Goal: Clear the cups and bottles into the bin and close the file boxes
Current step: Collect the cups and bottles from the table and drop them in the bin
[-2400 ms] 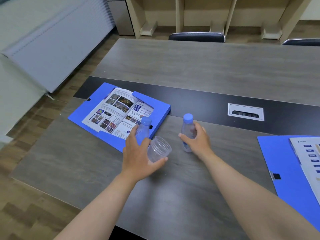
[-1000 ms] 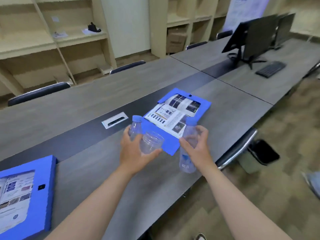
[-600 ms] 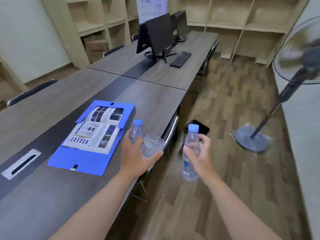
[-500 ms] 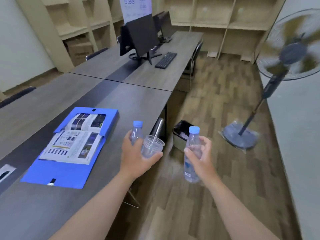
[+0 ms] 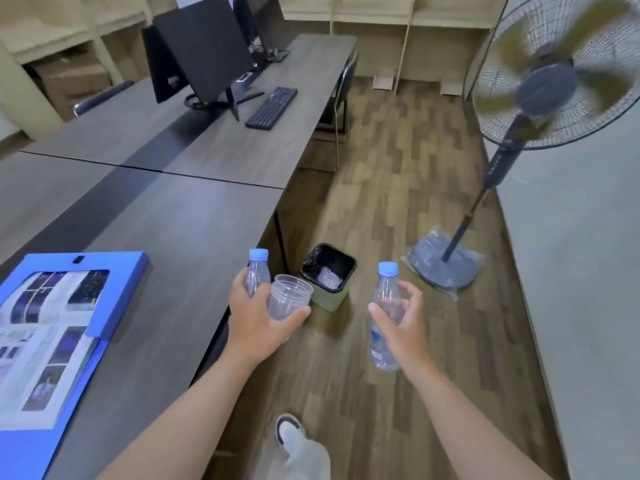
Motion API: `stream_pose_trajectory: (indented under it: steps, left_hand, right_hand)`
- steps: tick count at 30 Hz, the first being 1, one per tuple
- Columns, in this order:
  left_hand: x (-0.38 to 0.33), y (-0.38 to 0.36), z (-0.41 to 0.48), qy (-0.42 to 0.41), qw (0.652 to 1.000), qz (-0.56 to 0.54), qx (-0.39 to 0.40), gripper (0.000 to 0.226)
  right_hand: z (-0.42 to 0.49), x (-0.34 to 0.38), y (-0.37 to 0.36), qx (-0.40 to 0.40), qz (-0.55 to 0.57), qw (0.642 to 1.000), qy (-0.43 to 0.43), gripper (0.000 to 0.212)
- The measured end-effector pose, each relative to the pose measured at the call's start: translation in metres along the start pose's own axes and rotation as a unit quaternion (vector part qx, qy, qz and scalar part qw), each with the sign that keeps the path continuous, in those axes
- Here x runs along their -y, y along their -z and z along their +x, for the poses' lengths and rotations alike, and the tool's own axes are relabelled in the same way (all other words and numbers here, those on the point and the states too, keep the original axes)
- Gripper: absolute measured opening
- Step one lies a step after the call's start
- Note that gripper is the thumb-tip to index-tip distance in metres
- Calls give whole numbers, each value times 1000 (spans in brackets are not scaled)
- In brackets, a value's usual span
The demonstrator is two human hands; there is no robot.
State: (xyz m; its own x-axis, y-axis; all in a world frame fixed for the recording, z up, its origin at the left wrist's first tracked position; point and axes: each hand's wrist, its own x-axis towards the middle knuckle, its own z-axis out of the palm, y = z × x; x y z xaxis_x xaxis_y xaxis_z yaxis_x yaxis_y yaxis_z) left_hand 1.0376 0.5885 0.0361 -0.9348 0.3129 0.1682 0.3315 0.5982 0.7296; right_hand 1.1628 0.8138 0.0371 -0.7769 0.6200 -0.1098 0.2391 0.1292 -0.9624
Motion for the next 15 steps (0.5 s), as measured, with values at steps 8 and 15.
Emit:
stream_pose_trajectory:
  steps: [8,15]
  left_hand:
    - [57,-69,151,44,998,-27,27,63]
    - [92,-119,258,62,995,5,74,71]
  right_hand:
    - [150,-30,-53,11,-42,996,-82,52]
    - [274,-47,-112,16,-70,991,-110,52]
